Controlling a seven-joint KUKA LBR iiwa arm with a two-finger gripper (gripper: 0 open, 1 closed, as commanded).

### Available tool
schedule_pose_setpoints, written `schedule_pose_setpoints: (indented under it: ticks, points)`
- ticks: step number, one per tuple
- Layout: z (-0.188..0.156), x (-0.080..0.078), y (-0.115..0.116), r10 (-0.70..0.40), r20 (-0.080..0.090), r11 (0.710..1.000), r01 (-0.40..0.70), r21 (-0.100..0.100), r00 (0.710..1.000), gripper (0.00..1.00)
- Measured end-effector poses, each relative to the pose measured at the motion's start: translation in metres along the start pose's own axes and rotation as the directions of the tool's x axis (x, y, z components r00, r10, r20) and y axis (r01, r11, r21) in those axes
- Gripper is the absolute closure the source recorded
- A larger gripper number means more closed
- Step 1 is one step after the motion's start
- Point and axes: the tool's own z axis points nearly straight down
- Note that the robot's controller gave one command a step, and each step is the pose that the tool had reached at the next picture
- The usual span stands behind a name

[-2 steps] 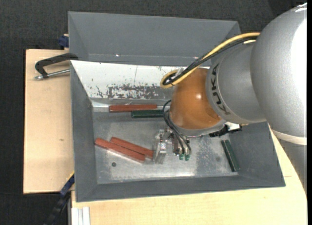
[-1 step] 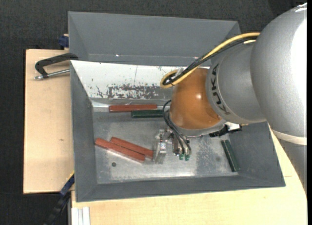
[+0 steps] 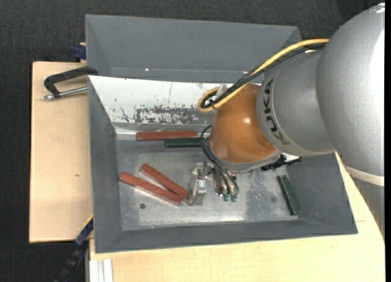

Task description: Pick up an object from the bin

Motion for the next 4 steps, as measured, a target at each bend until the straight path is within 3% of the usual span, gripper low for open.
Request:
schedule_pose_setpoints:
  ticks: [1,2,3,4]
  points:
    - [0.002,0.005,0.0,-0.049,-0.004,0.999,0.049,0.0,0.999,0.0]
    - [0.007,0.006,-0.002,-0.066,-0.003,0.998,0.066,0.0,0.998,1.0]
    - [0.007,0.006,-0.002,-0.066,-0.003,0.998,0.066,0.0,0.998,1.0]
    - [-0.157,-0.001,0.019,-0.088,0.004,0.996,0.088,-0.001,0.996,1.0]
